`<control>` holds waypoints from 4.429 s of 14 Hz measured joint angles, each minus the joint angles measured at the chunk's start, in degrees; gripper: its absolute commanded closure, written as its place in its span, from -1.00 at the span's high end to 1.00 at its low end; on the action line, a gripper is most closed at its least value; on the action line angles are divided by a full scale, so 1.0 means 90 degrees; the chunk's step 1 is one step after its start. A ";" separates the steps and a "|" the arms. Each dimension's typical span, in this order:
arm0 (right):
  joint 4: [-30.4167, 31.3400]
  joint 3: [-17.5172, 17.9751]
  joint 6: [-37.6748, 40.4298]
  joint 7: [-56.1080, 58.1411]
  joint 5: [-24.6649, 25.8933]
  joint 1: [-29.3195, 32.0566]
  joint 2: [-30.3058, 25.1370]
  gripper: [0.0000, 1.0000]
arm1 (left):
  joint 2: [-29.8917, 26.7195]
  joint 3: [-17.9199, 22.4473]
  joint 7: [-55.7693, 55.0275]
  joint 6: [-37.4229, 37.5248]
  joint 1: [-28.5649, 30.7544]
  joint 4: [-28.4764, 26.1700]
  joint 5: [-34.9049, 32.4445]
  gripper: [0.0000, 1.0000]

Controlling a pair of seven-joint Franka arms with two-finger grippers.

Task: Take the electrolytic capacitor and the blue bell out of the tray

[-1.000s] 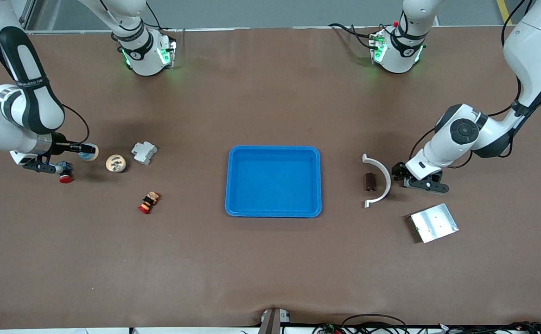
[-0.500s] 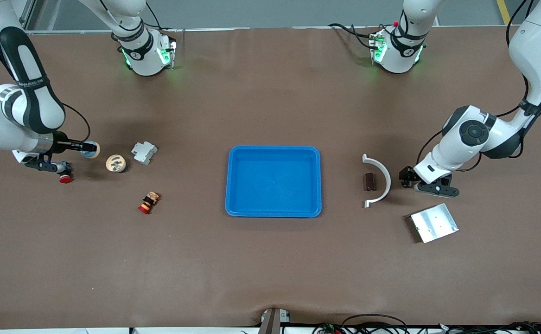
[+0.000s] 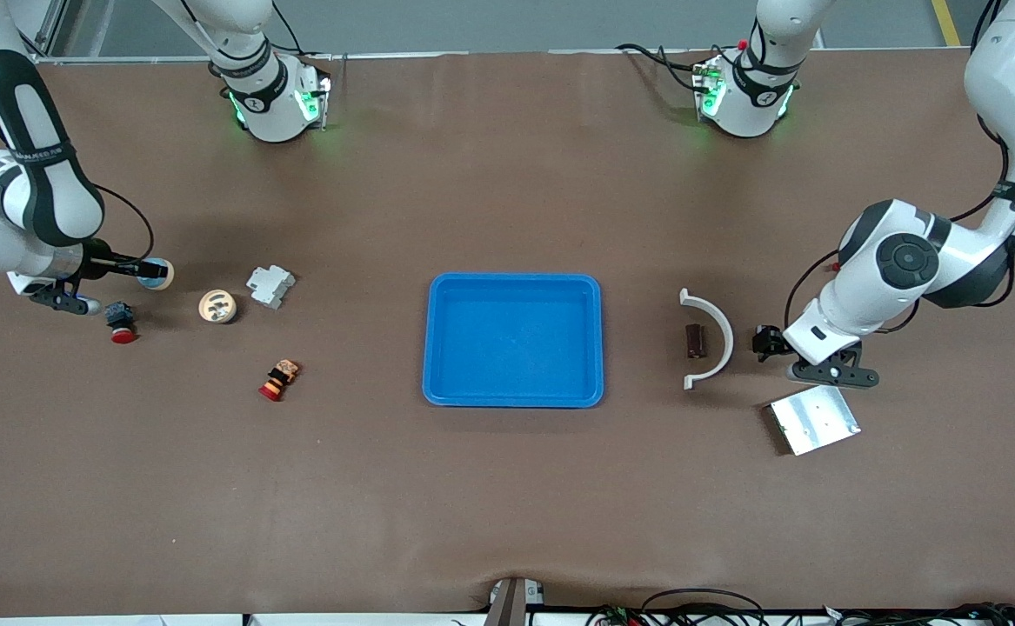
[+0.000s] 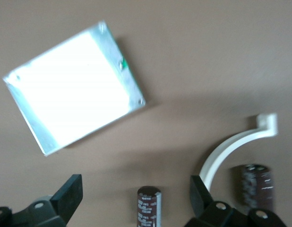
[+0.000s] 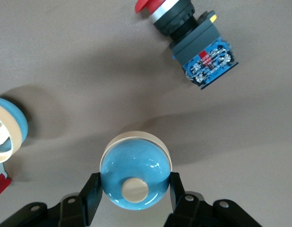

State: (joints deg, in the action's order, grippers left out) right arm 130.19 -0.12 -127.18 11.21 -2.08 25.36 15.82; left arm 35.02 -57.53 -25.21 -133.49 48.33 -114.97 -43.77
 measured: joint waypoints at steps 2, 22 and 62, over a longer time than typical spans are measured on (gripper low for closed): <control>0.0001 0.0006 -0.0018 0.0000 0.0000 0.0000 0.0046 0.99 | -0.0021 -0.0145 -0.0003 0.0294 -0.0044 0.0368 0.0143 1.00; -0.1808 0.0154 0.1783 -0.0191 0.0000 -0.0723 0.0044 1.00 | -0.0678 0.2473 0.0998 0.1607 -0.3327 0.2594 0.2315 1.00; -0.4493 0.0212 0.3864 -0.1682 0.0328 -0.2422 -0.1237 1.00 | -0.3926 0.5744 0.2410 0.4706 -0.6017 0.2712 0.4823 1.00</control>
State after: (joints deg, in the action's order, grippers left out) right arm 89.75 1.79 -92.41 -3.93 0.88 3.57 4.69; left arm -0.31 -5.84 -3.53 -91.14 -5.83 -90.56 -0.36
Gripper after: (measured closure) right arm 0.000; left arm 0.000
